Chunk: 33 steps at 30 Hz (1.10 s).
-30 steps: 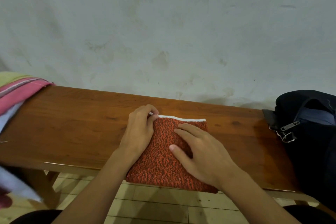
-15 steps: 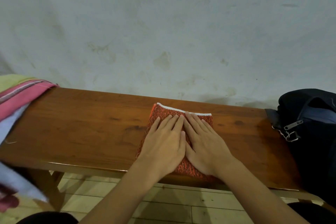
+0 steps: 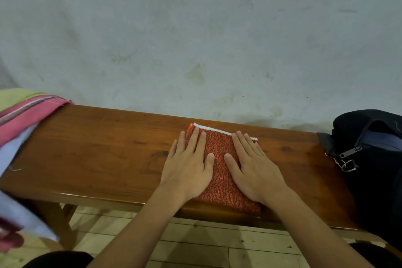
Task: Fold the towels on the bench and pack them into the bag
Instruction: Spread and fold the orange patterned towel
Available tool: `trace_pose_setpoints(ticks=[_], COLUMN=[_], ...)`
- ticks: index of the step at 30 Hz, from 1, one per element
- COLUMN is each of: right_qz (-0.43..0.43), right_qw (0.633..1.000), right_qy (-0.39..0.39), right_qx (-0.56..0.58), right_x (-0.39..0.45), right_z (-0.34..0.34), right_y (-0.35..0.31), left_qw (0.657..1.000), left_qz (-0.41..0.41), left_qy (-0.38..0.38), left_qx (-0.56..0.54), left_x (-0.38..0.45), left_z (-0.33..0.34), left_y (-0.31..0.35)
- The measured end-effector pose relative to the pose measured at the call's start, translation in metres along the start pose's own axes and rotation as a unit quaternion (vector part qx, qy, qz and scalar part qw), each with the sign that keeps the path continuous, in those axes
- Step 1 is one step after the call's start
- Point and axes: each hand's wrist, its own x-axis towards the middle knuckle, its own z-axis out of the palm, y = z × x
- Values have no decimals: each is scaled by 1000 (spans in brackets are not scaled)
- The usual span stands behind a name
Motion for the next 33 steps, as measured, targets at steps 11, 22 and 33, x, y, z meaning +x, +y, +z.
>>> trace_pose_setpoints(ticks=[11,22,33], right_qz=[-7,-13,15], right_qw=[997,1000,999], right_qy=[59,24,29], right_qx=[-46,-9,-7], right_x=[-4,8,10], right_z=[-1,3,3], right_y=[-9,-14,-9], left_qw=[995,999,998], left_qz=[74,39,65], left_qy=[62,15,10], left_qx=[31,-6,-24], left_x=[6,21,29], left_z=[-13,-3,-2], left_y=[-12,-9,-8])
